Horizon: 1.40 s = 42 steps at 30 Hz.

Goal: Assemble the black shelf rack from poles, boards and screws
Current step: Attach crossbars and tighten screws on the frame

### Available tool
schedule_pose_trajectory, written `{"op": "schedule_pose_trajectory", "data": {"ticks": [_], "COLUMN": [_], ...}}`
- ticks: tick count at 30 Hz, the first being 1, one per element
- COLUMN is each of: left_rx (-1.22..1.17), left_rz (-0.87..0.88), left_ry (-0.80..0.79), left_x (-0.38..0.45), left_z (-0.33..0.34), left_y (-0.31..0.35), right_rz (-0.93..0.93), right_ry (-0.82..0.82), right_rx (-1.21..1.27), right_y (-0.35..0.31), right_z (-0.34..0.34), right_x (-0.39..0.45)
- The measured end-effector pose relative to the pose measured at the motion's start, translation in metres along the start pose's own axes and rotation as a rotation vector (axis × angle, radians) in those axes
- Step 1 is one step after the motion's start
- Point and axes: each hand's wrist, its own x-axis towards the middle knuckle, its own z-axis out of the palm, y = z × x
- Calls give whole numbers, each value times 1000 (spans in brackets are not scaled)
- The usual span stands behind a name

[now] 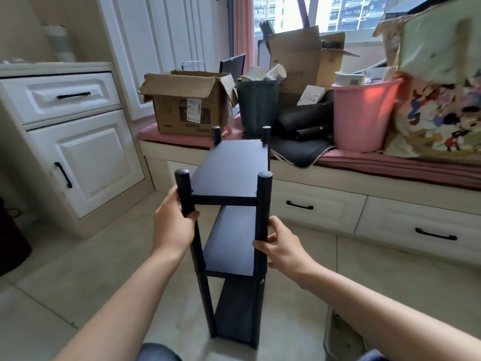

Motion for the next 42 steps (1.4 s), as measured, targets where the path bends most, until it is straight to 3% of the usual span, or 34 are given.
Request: {"op": "schedule_pose_trajectory", "data": {"ticks": [6, 8, 10, 12, 15, 17, 24, 30, 42], "left_rx": [-6, 27, 140, 297, 616, 788, 784, 723, 738], "left_rz": [24, 200, 499, 700, 707, 711, 774, 873, 798], "left_ry": [75, 214, 289, 176, -182, -246, 19, 129, 15], "left_x": [-13, -24, -32, -34, -18, -6, -5, -3, -5], "left_z": [0, 4, 13, 26, 41, 49, 60, 67, 59], "left_y": [7, 20, 31, 44, 54, 49, 40, 35, 39], "right_rz": [-33, -37, -51, -85, -113, -129, -219, -188, -193], "right_ry": [8, 21, 32, 52, 64, 57, 69, 14, 32], "right_rx": [-27, -21, -11, -24, -58, -57, -14, 41, 14], "right_y": [4, 7, 11, 14, 15, 15, 16, 11, 14], "right_z": [10, 10, 11, 12, 11, 10, 8, 7, 9], "right_x": [1, 1, 1, 3, 4, 6, 9, 6, 8]}}
